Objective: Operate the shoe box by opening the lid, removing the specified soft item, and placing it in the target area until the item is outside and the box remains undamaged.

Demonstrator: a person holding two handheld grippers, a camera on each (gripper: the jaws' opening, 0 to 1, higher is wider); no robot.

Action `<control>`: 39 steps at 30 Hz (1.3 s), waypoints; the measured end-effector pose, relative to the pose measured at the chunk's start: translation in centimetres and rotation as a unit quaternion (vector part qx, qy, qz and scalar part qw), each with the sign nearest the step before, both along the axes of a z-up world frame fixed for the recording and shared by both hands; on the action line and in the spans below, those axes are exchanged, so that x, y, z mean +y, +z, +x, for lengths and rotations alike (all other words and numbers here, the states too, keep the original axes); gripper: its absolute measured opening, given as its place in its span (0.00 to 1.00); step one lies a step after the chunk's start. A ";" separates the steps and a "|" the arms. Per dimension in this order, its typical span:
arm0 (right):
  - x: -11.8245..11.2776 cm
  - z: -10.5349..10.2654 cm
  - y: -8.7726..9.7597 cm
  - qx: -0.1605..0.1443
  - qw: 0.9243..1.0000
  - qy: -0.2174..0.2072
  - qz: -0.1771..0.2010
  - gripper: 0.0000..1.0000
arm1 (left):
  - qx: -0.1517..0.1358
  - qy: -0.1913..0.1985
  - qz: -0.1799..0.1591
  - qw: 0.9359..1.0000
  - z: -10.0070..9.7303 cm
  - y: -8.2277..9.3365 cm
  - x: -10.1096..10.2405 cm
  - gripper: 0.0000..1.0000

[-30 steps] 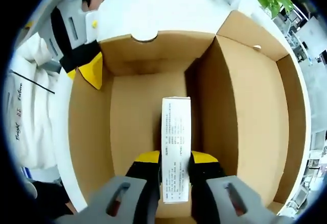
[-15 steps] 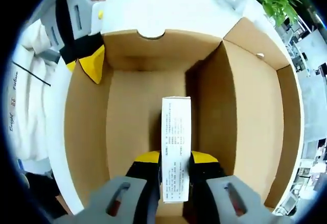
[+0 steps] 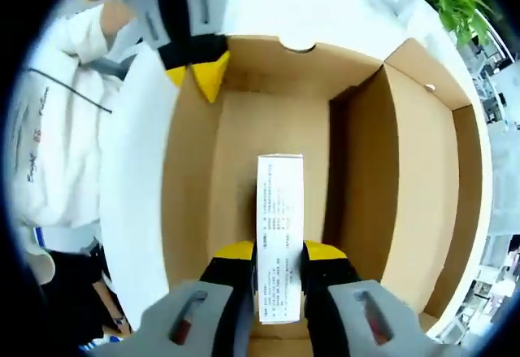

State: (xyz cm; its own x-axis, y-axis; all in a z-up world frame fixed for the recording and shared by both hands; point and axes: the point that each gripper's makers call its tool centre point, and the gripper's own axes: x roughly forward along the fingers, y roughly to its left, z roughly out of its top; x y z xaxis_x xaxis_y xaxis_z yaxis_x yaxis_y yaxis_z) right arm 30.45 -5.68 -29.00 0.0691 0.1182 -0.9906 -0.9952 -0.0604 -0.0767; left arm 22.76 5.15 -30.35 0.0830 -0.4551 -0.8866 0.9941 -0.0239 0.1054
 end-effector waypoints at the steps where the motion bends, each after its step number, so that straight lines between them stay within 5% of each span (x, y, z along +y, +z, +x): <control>1: -0.5 -0.2 0.4 -0.001 1.000 0.004 -0.003 0.19 | 0.000 0.001 0.000 1.000 -0.1 0.0 0.0 0.01; 10: -2.7 -0.9 1.7 0.000 1.000 0.009 -0.013 0.19 | 0.002 0.004 -0.001 1.000 -0.1 0.0 -0.2 0.01; 12: -3.7 -0.1 3.7 -0.029 0.999 0.010 -0.012 0.19 | 0.001 0.004 -0.004 1.000 0.0 0.0 -0.1 0.01; 17: -3.7 -2.1 4.3 -0.022 0.999 0.005 0.026 0.19 | 0.001 0.004 -0.002 1.000 0.3 0.0 0.0 0.01; 24: -4.3 -2.2 5.2 -0.040 0.999 0.006 0.021 0.19 | 0.002 0.005 -0.001 1.000 1.0 0.2 0.2 0.01; 39: -7.2 -5.8 7.7 -0.033 0.999 0.002 0.012 0.19 | 0.001 0.006 -0.001 1.000 0.0 0.0 -0.2 0.01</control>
